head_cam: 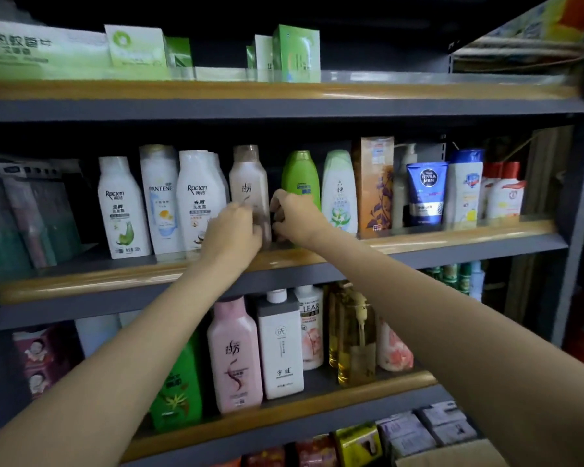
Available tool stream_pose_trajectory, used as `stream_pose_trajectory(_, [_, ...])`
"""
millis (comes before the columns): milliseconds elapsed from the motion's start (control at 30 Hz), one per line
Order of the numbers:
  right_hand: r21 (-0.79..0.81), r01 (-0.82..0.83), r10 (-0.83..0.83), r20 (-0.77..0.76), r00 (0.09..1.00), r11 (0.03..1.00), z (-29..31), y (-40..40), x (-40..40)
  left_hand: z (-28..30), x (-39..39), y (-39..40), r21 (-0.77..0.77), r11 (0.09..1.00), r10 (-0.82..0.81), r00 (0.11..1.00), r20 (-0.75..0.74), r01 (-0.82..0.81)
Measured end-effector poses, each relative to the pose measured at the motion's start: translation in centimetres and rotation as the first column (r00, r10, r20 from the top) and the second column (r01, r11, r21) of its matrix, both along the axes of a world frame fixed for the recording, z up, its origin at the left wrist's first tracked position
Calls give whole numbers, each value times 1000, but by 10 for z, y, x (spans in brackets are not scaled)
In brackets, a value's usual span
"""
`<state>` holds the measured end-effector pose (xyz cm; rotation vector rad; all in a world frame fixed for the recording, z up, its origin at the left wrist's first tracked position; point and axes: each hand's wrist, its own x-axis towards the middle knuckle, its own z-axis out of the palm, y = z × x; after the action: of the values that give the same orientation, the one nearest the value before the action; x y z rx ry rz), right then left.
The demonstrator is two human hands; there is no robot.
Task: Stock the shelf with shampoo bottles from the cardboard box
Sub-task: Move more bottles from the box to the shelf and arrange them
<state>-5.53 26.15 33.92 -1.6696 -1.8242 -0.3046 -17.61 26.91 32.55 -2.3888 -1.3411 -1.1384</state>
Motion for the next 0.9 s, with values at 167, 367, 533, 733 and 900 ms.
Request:
stream_pose_trajectory(167, [265, -72, 31, 155, 987, 961, -5, -50, 36, -18, 39, -39, 281, 924, -296, 949, 104, 258])
stream_pose_trajectory(367, [61, 116, -118, 20, 993, 991, -115, -144, 158, -125, 148, -95, -91, 820, -571, 819, -59, 565])
stream_pose_trajectory(533, [-627, 364, -385, 110, 916, 689, -240, -217, 255, -246, 230, -137, -552, 643, -754, 567, -333, 531])
stream_pose_trajectory(733, [-920, 248, -648, -8, 762, 302, -361, -260, 313, -334, 278, -160, -781, 465, -836, 497, -233, 417])
stream_pose_trajectory(900, [-934, 299, -730, 65, 681, 196, -424, -262, 359, -374, 292, -152, -839, 435, -813, 542, -211, 326])
